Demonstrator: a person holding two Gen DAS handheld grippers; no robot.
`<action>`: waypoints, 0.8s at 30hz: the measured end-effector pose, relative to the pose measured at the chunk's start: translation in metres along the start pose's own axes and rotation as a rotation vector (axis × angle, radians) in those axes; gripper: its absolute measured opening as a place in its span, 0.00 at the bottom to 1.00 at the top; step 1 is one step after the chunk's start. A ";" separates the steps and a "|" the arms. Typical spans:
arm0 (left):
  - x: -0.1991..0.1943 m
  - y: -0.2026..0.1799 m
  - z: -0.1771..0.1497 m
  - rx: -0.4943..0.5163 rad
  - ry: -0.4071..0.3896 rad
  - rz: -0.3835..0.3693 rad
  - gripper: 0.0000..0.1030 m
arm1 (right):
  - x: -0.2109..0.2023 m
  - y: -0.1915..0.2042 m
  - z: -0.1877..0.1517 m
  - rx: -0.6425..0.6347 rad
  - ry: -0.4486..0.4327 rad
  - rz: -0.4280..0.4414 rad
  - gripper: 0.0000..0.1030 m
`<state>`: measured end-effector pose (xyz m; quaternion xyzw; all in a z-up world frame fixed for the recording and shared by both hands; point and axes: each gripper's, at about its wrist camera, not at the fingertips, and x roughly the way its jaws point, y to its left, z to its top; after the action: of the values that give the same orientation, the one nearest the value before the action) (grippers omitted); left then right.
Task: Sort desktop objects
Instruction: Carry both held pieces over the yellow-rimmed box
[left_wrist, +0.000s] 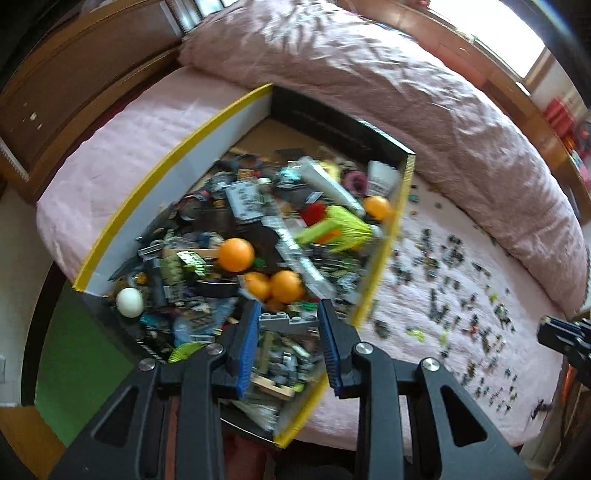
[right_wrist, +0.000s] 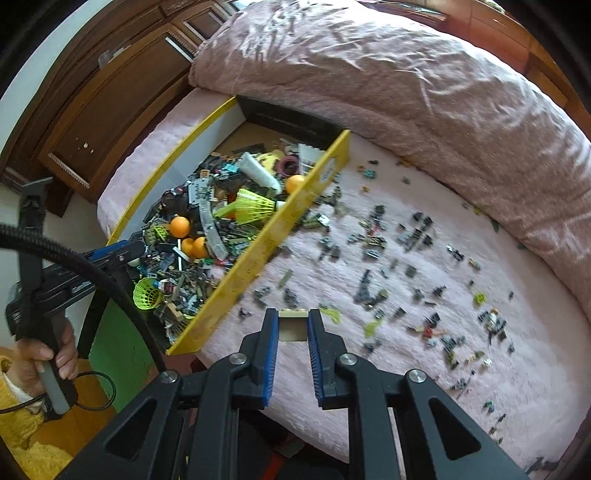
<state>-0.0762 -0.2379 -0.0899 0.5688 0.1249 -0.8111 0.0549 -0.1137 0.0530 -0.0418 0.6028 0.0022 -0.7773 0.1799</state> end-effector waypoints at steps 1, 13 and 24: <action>0.003 0.009 0.002 -0.011 0.002 0.013 0.31 | 0.003 0.004 0.002 -0.005 0.005 0.004 0.15; 0.025 0.072 0.019 -0.097 0.028 0.100 0.31 | 0.049 0.058 0.035 -0.089 0.090 0.065 0.15; 0.042 0.096 0.037 -0.172 0.059 0.162 0.32 | 0.082 0.105 0.088 -0.156 0.106 0.129 0.15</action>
<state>-0.1020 -0.3381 -0.1306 0.5940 0.1493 -0.7731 0.1652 -0.1835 -0.0868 -0.0727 0.6260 0.0335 -0.7287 0.2755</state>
